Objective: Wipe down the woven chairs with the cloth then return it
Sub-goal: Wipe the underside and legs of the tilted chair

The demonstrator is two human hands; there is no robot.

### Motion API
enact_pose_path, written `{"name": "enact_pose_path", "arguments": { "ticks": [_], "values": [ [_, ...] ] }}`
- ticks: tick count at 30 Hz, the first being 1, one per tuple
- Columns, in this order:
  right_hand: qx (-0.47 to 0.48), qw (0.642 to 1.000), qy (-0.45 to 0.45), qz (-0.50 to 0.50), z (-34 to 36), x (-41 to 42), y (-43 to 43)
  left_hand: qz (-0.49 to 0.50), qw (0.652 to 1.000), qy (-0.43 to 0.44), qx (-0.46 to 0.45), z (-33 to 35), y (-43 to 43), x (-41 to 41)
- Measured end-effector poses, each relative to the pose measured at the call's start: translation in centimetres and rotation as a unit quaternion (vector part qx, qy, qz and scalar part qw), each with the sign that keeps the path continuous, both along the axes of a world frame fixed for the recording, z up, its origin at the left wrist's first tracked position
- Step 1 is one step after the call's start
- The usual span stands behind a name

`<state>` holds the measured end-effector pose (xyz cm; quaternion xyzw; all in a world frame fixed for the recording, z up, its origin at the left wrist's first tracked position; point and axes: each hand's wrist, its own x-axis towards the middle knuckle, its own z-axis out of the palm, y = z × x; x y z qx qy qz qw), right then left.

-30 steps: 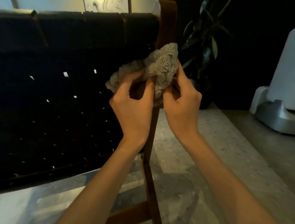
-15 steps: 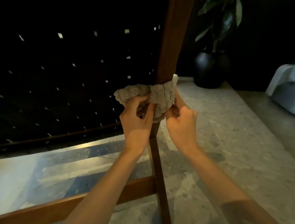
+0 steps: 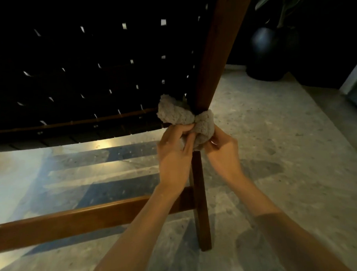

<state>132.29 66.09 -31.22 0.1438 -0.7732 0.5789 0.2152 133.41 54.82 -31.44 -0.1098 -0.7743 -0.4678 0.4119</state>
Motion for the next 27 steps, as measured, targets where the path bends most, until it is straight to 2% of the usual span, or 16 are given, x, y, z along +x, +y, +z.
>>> {"name": "enact_pose_path", "arguments": {
  "ticks": [3, 9, 14, 17, 21, 25, 27],
  "values": [
    [-0.014, 0.999, -0.029, 0.009, -1.0, 0.6, 0.0, 0.021, 1.0, -0.017, 0.006, -1.3, 0.6, 0.8],
    [-0.019, 0.998, -0.049, 0.037, -2.0, 1.0, -0.2, 0.039, 0.993, -0.06, 0.094, -2.8, 0.2, 1.7],
    [-0.025, 0.996, -0.054, 0.064, -2.8, 0.6, -0.7, 0.017, 0.986, -0.131, 0.105, -4.2, -0.8, 2.0],
    [-0.034, 0.996, -0.064, 0.053, -3.1, 0.1, -1.0, 0.013, 0.986, -0.118, 0.114, -4.0, -0.7, 1.1],
    [-0.051, 0.995, -0.077, 0.04, -2.8, -1.2, -1.5, -0.043, 0.965, -0.159, 0.206, -2.9, 0.2, -1.4],
    [-0.054, 0.992, -0.095, 0.068, -2.9, -3.1, -1.8, -0.157, 0.958, -0.169, 0.168, -3.2, 0.6, -3.4],
    [-0.046, 0.991, -0.095, 0.08, -3.0, -3.5, -1.8, -0.191, 0.944, -0.208, 0.17, -3.5, 0.6, -4.0]
  ]
}}
